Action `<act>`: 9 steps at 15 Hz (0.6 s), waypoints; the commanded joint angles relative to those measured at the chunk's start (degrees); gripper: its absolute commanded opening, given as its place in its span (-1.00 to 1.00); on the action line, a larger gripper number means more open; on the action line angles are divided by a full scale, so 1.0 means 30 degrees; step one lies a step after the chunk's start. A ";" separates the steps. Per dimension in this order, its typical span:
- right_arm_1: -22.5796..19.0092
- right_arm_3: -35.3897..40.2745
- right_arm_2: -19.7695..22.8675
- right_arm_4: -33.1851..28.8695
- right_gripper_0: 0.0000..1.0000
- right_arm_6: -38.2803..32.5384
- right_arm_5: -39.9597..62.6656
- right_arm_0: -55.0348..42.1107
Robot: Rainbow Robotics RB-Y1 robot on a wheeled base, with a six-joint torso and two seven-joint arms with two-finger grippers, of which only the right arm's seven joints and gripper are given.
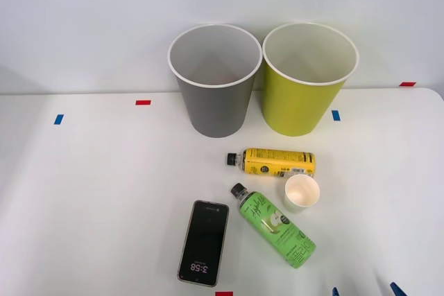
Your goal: Put cans in the gray bin, plastic bottles in the light green bin
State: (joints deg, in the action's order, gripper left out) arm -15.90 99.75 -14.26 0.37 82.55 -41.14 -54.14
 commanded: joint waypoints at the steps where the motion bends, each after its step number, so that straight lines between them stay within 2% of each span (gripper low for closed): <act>1: -0.0003 0.0002 0.0006 -0.0005 1.00 -0.0005 0.0001 -0.0002; 9: -0.0003 0.0002 0.0006 -0.0005 1.00 -0.0005 0.0001 -0.0002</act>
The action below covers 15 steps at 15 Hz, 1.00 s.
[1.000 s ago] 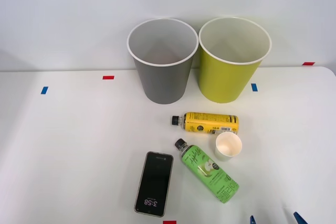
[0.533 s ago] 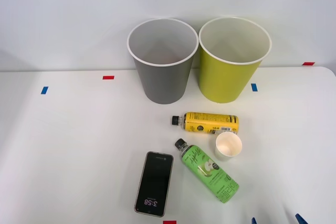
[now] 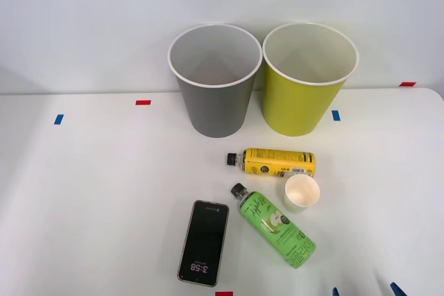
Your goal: Put cans in the gray bin, plastic bottles in the light green bin
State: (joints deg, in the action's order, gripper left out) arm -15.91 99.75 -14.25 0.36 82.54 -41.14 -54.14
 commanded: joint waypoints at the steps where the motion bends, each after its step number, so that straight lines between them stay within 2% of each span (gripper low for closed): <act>1: -0.0001 0.0002 0.0003 -0.0003 1.00 -0.0003 0.0001 -0.0001; 15: -0.0001 0.0002 0.0003 -0.0003 1.00 -0.0003 0.0001 -0.0001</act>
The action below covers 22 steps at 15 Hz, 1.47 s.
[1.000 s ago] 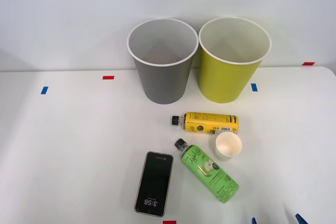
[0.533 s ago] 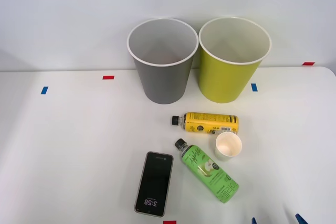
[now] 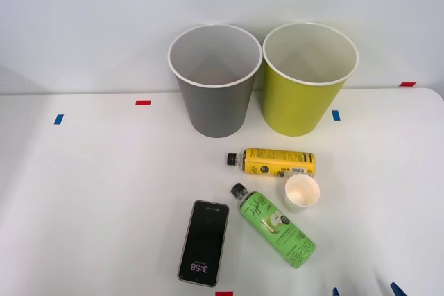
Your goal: Put cans in the gray bin, plastic bottles in the light green bin
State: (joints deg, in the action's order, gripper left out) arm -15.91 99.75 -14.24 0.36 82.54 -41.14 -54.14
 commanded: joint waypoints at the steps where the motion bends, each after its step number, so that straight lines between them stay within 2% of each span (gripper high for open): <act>1: -0.0001 0.0001 0.0001 -0.0001 1.00 -0.0002 0.0001 0.0000; 22: -0.0001 0.0001 0.0001 -0.0001 1.00 -0.0002 0.0001 0.0000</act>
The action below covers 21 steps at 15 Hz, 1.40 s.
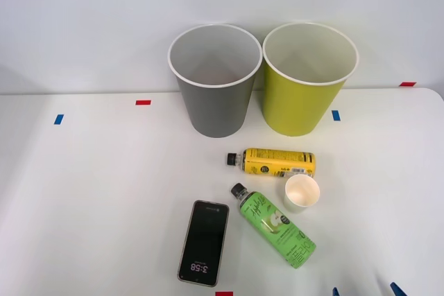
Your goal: Put cans in the gray bin, plastic bottles in the light green bin
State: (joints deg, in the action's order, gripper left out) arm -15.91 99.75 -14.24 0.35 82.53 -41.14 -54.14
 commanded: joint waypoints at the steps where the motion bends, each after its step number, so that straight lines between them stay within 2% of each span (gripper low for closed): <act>1: 0.0000 0.0001 0.0000 -0.0001 1.00 -0.0002 0.0001 0.0000; 21: 0.0000 0.0001 0.0000 -0.0001 1.00 -0.0002 0.0001 0.0000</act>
